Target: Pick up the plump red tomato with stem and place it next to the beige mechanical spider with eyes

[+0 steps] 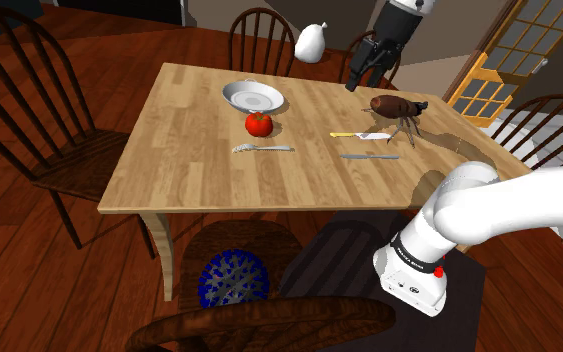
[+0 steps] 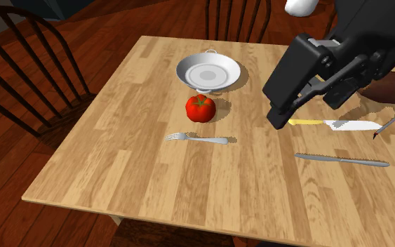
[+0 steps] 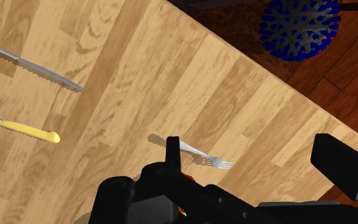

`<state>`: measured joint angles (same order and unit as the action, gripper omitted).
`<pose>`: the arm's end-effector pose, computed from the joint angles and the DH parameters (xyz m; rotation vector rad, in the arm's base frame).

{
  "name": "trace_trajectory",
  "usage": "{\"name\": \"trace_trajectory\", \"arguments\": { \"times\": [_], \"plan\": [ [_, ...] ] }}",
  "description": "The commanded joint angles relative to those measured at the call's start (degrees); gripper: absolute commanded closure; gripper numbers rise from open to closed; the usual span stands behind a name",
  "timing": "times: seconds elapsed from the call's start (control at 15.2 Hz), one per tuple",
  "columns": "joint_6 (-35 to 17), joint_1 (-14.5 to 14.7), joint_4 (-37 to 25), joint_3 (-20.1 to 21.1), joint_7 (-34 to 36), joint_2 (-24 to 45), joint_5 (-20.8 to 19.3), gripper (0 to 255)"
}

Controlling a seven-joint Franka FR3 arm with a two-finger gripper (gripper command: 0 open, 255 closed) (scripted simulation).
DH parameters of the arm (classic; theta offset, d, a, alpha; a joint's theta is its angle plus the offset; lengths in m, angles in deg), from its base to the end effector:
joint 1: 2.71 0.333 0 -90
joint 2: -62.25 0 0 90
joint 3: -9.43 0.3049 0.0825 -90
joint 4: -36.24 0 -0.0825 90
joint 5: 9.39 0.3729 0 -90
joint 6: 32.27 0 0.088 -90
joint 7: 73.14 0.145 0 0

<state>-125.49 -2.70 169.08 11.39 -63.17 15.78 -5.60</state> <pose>0.3070 0.0225 0.5752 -3.0751 0.2288 -0.1768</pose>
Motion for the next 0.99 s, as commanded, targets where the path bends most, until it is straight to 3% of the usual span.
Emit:
{"name": "trace_trajectory", "arguments": {
  "times": [0.0, 0.53, 0.92],
  "plan": [
    [0.0, 0.0, 0.0, 0.0, 0.0, 0.0, 0.0, 0],
    [-22.61, -1.66, 11.82, -7.39, -2.45, 3.81, 6.13, 0],
    [-40.05, 0.53, 16.62, -14.14, -7.99, 11.93, 14.71, 0]
  ]
}}
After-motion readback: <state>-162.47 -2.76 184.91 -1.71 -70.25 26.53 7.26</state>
